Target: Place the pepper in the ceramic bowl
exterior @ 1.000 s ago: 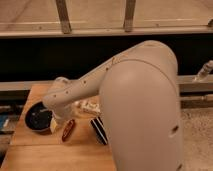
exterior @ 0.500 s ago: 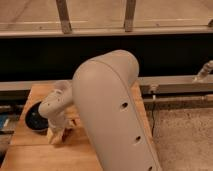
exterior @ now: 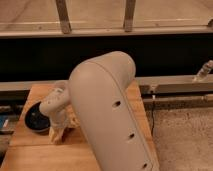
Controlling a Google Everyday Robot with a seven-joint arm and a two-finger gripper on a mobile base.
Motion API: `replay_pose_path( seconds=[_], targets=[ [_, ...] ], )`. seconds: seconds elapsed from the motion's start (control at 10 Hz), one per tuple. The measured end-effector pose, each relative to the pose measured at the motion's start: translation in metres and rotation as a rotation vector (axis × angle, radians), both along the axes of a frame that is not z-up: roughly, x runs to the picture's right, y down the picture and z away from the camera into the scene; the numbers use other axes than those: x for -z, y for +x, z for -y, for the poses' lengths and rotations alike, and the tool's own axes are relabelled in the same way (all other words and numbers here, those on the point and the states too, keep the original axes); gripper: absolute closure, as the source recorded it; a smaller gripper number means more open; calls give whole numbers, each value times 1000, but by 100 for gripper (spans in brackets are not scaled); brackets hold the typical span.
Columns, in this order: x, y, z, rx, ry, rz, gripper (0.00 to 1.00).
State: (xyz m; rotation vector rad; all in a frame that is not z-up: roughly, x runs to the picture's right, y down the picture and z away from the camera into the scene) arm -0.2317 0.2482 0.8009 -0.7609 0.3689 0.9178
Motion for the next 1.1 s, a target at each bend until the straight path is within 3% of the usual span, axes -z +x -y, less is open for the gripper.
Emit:
replay_pose_path(
  seconds=[0.3, 0.7, 0.8, 1.1],
  targets=[
    [-11, -5, -10, 15, -19, -19, 53],
    [-9, 0, -3, 13, -17, -25, 94],
    [-8, -1, -4, 14, -18, -22, 99],
    [4, 4, 5, -25, 10, 15, 100]
  ],
)
